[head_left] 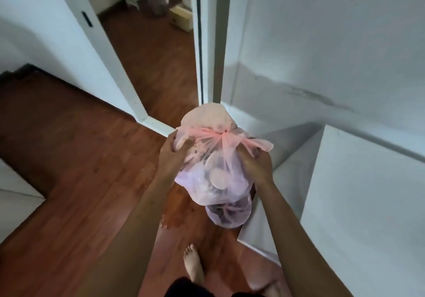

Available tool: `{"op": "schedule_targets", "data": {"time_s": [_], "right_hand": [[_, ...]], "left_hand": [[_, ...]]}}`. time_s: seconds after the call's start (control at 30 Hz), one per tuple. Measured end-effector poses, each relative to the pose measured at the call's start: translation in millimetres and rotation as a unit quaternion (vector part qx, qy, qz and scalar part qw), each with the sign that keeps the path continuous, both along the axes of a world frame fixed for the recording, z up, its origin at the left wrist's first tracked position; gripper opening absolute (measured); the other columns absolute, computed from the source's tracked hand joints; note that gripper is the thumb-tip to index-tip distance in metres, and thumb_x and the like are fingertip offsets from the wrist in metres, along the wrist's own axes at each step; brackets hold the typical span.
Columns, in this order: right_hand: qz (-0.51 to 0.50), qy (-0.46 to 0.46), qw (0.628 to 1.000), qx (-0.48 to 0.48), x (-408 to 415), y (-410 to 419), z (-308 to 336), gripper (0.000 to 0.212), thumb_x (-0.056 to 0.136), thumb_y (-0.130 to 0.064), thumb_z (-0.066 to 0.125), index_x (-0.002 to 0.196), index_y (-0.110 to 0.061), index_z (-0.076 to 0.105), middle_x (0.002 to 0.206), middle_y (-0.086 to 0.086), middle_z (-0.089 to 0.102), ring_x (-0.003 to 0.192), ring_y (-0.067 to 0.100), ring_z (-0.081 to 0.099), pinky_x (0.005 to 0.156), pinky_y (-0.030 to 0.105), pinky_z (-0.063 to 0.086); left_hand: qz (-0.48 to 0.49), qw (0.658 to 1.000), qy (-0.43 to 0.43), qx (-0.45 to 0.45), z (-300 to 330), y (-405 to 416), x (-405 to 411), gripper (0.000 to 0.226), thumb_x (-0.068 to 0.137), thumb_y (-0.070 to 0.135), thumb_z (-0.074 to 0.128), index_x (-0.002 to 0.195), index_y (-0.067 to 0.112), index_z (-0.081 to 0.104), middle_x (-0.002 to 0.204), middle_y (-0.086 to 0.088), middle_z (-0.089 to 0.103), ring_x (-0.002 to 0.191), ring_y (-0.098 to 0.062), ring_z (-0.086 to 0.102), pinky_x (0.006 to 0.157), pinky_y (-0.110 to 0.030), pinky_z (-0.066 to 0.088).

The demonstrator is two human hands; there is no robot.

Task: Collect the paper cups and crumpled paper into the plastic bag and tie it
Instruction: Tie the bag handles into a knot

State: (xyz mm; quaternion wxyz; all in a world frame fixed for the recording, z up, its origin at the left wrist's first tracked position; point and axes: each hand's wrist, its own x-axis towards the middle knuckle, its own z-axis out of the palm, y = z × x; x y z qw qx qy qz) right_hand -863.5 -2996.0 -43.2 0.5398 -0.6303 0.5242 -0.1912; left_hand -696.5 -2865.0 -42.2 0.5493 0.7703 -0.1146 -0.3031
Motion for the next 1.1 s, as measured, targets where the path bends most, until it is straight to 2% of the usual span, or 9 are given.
{"op": "schedule_targets", "data": {"time_s": [0.13, 0.3, 0.43, 0.53, 0.6, 0.7, 0.8, 0.97, 1.1], "right_hand": [[-0.112, 0.043, 0.992, 0.047, 7.4, 19.9, -64.6, 0.046, 0.068, -0.069, 0.064, 0.089, -0.028, 0.065, 0.085, -0.007, 0.068, 0.077, 0.009, 0.064, 0.072, 0.024, 0.047], [-0.218, 0.108, 0.967, 0.076, 10.0, 28.0, -172.4, 0.051, 0.061, -0.068, 0.062, 0.086, -0.024, 0.065, 0.085, -0.004, 0.069, 0.081, 0.015, 0.068, 0.078, 0.033, 0.056], [-0.245, 0.148, 0.956, 0.064, 5.9, 14.1, -257.4, 0.046, 0.073, -0.055, 0.072, 0.096, -0.015, 0.064, 0.087, -0.001, 0.066, 0.078, 0.013, 0.066, 0.06, 0.008, 0.043], [-0.268, 0.137, 0.954, 0.004, 0.1, 1.9, -319.6, 0.041, 0.076, -0.051, 0.075, 0.103, -0.023, 0.062, 0.094, -0.008, 0.065, 0.082, -0.001, 0.063, 0.066, -0.002, 0.039], [-0.258, 0.128, 0.957, -0.026, -5.2, -0.3, -365.1, 0.039, 0.078, -0.046, 0.073, 0.11, -0.026, 0.062, 0.101, -0.012, 0.065, 0.09, -0.005, 0.06, 0.076, 0.0, 0.041], [-0.232, 0.174, 0.957, -0.012, -17.9, 12.2, -447.4, 0.035, 0.083, -0.033, 0.072, 0.113, -0.015, 0.067, 0.107, -0.003, 0.068, 0.098, 0.009, 0.064, 0.084, 0.012, 0.047], [-0.26, 0.244, 0.931, 0.07, -26.3, 36.1, -508.2, 0.054, 0.08, -0.02, 0.074, 0.128, -0.004, 0.054, 0.123, 0.014, 0.062, 0.115, 0.03, 0.059, 0.098, 0.036, 0.047], [-0.178, 0.312, 0.929, 0.091, -29.2, 59.1, -557.0, 0.044, 0.083, -0.007, 0.067, 0.124, 0.002, 0.057, 0.125, 0.021, 0.061, 0.118, 0.035, 0.057, 0.094, 0.033, 0.044], [-0.068, 0.346, 0.926, 0.135, -32.6, 55.6, -583.4, 0.032, 0.084, 0.0, 0.057, 0.114, 0.008, 0.062, 0.115, 0.027, 0.064, 0.114, 0.04, 0.058, 0.095, 0.034, 0.041]], "left_hand": [[-0.072, 0.994, 0.009, 0.081, -65.4, -7.2, 5.7, 0.066, 0.081, 0.06, 0.068, 0.136, 0.027, 0.053, 0.135, 0.001, 0.06, 0.116, -0.022, 0.06, 0.101, -0.043, 0.049], [-0.081, 0.982, 0.131, 0.111, -167.8, -21.9, 7.4, 0.068, 0.075, 0.047, 0.08, 0.135, 0.028, 0.053, 0.136, -0.004, 0.057, 0.095, -0.013, 0.068, 0.063, -0.025, 0.058], [-0.139, 0.973, 0.094, 0.16, -250.8, -50.9, 12.8, 0.065, 0.081, 0.044, 0.075, 0.138, 0.03, 0.046, 0.127, 0.008, 0.053, 0.088, -0.01, 0.062, 0.054, -0.01, 0.051], [-0.184, 0.968, 0.074, 0.152, -324.9, -69.3, 14.2, 0.055, 0.079, 0.048, 0.076, 0.126, 0.031, 0.052, 0.121, 0.007, 0.064, 0.093, -0.01, 0.067, 0.067, -0.023, 0.059], [-0.226, 0.962, 0.052, 0.145, -379.6, -72.8, 10.8, 0.044, 0.082, 0.042, 0.075, 0.119, 0.026, 0.058, 0.109, 0.012, 0.067, 0.09, -0.006, 0.069, 0.064, -0.017, 0.056], [-0.3, 0.939, -0.001, 0.169, -454.0, -65.2, -1.5, 0.052, 0.081, 0.045, 0.077, 0.125, 0.025, 0.059, 0.119, 0.009, 0.067, 0.106, -0.009, 0.065, 0.091, -0.03, 0.053], [-0.343, 0.918, -0.029, 0.196, -516.2, -42.9, -19.3, 0.064, 0.083, 0.011, 0.076, 0.14, 0.011, 0.048, 0.13, 0.0, 0.06, 0.114, -0.015, 0.058, 0.097, -0.019, 0.044], [-0.421, 0.859, -0.126, 0.264, -570.3, -32.1, -41.3, 0.054, 0.082, -0.006, 0.06, 0.134, 0.003, 0.049, 0.13, -0.02, 0.06, 0.111, -0.043, 0.06, 0.089, -0.044, 0.048], [-0.485, 0.806, -0.118, 0.319, -593.3, -45.0, -53.0, 0.059, 0.094, 0.002, 0.048, 0.148, -0.007, 0.027, 0.153, -0.027, 0.034, 0.14, -0.038, 0.034, 0.114, -0.032, 0.021]]}}
